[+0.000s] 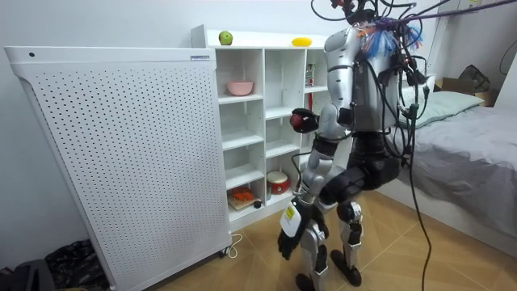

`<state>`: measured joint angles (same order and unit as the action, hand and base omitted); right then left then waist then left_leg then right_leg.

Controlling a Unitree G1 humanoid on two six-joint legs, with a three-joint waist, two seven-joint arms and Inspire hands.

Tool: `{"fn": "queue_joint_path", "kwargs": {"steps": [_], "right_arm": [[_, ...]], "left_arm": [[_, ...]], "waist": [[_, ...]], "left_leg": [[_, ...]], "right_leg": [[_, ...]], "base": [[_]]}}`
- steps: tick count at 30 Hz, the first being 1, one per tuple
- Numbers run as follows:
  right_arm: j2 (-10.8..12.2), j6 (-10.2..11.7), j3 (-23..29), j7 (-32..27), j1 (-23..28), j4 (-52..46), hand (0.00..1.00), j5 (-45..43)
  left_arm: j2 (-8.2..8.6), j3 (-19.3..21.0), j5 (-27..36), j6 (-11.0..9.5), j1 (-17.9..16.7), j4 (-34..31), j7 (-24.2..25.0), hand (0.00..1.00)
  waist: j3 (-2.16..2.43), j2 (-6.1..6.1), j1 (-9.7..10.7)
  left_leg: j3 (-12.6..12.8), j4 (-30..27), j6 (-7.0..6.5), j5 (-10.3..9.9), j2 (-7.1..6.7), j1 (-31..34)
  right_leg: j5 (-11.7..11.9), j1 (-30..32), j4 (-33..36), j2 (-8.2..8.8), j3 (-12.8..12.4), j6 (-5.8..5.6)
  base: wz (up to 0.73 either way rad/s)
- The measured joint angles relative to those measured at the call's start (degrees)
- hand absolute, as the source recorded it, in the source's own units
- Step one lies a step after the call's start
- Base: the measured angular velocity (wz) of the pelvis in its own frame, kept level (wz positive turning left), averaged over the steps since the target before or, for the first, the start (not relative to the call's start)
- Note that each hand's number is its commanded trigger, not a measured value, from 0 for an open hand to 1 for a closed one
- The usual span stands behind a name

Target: Arrange fruit in the closet

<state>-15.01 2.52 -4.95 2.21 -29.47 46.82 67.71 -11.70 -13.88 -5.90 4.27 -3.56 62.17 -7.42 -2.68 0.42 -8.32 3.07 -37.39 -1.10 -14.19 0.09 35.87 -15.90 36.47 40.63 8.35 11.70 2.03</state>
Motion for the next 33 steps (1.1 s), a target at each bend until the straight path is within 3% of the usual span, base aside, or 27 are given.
{"fn": "queue_joint_path", "kwargs": {"steps": [5, 9, 12, 16, 22, 33], "right_arm": [[-0.4, 0.2, 0.9, -0.9, -1.8, 0.0, 1.0, 7.9], [-1.7, 0.6, 4.1, -2.1, -5.8, 3.4, 1.0, 13.0], [-3.5, 0.6, 4.2, -2.1, -8.8, 5.9, 1.0, 15.0], [-6.1, 0.6, 4.6, -2.2, -11.0, 6.3, 1.0, 17.7], [-8.2, 0.7, 7.7, -5.0, -16.3, 6.4, 1.0, 20.4], [-9.1, 3.0, 12.7, -13.7, -20.6, 6.2, 1.0, 19.2]], "left_arm": [[0.32, -1.0, 1.1, 0.6, -0.5, -2.4, -1.1, 0.0], [0.25, -0.9, 2.0, 0.6, -0.6, -5.5, -1.2, 0.0], [0.16, -1.2, 4.7, 0.6, -0.6, -6.3, -1.2, 0.0], [-0.14, -1.2, 6.5, 0.8, -0.6, -7.5, -1.1, 0.0], [-0.64, -2.5, 6.5, 0.8, -2.2, -11.0, -1.3, 0.0], [-0.69, -2.5, 6.5, 0.5, -2.7, -12.4, -3.6, 0.0]], "waist": [[-0.06, 0.52, -0.3], [-0.04, 0.77, -1.8], [-0.03, 0.91, -2.0], [0.04, 1.02, -2.8], [0.1, 1.11, -3.2], [0.55, 1.85, -3.4]], "left_leg": [[0.0, -3.3, 0.05, 0.1, 0.01, 7.7], [0.1, -5.7, 0.15, 0.2, -0.06, 12.8], [0.1, -7.2, 0.15, 0.2, -0.73, 15.7], [0.2, -8.8, 0.17, 0.2, -0.6, 18.8], [0.1, -11.4, 0.05, -0.3, -0.87, 23.0], [-0.1, -13.6, -0.48, -0.6, -0.84, 26.4]], "right_leg": [[-0.3, 7.9, 4.0, 0.92, -0.2, 0.49], [-0.3, 13.1, 6.7, 1.32, -0.4, 1.27], [-0.7, 16.1, 8.8, 2.08, -0.2, 1.78], [-1.3, 18.7, 10.6, 3.05, 0.9, 2.57], [-2.2, 22.8, 13.4, 3.69, 0.9, 2.43], [-3.3, 24.8, 15.2, 4.68, 2.5, 2.38]], "base": [[0.05], [0.03], [0.09], [0.1], [0.1], [0.09]]}}
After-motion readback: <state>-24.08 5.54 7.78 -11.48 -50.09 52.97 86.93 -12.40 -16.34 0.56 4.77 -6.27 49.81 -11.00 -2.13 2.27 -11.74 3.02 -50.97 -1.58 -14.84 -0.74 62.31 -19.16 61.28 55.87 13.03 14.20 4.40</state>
